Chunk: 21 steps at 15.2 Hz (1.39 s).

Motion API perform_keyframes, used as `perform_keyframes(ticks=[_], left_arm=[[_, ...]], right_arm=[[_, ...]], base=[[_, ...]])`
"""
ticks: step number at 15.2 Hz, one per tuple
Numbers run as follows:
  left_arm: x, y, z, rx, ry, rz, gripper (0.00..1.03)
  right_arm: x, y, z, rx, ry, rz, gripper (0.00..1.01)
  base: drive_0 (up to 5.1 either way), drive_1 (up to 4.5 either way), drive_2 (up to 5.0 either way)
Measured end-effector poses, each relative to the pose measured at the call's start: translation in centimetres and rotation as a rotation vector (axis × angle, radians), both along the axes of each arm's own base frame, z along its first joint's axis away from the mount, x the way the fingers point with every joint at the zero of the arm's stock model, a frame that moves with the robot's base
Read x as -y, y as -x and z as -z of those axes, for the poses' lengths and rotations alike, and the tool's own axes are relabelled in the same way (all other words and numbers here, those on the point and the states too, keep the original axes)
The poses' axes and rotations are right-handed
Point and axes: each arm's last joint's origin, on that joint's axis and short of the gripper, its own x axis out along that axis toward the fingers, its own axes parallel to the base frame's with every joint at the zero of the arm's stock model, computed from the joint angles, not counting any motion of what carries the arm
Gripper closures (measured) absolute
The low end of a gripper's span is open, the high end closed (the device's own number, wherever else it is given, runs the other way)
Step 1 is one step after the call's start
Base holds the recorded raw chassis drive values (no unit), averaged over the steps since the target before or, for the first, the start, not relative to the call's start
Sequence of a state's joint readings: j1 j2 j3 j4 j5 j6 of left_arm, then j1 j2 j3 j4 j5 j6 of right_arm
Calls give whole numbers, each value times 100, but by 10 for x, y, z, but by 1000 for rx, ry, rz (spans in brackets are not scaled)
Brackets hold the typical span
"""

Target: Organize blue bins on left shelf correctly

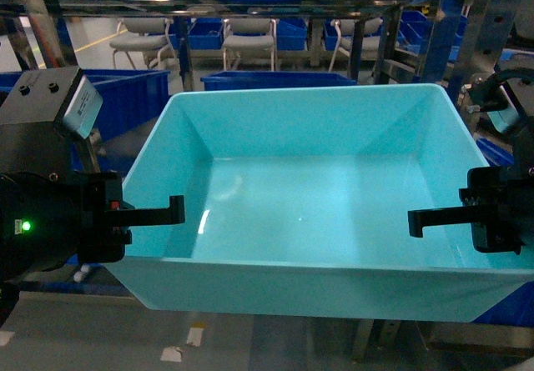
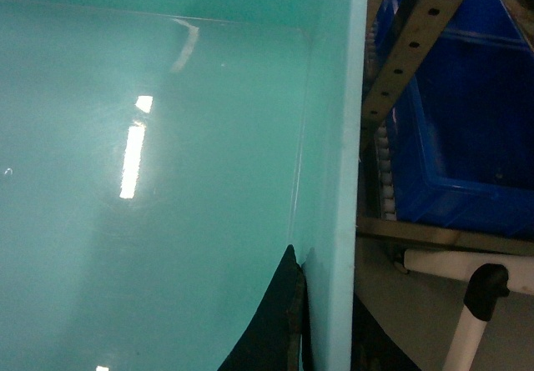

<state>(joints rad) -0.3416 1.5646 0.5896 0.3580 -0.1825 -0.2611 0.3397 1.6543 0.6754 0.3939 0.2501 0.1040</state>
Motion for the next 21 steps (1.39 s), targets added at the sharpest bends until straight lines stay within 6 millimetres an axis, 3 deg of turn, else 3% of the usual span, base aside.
perform_keyframes(ticks=[6,12,21], left_arm=[[0,0,0,0,0,0,101],[2,0,0,1,1,7,101],[1,0,0,0,0,5,101]], right_arm=[[0,0,0,0,0,-1,99],[2,-1,0,1,0,6,99],[2,0,0,-2,0,4,99]], base=[[146,185,-370],[5,5,5],[-212,448,-221]])
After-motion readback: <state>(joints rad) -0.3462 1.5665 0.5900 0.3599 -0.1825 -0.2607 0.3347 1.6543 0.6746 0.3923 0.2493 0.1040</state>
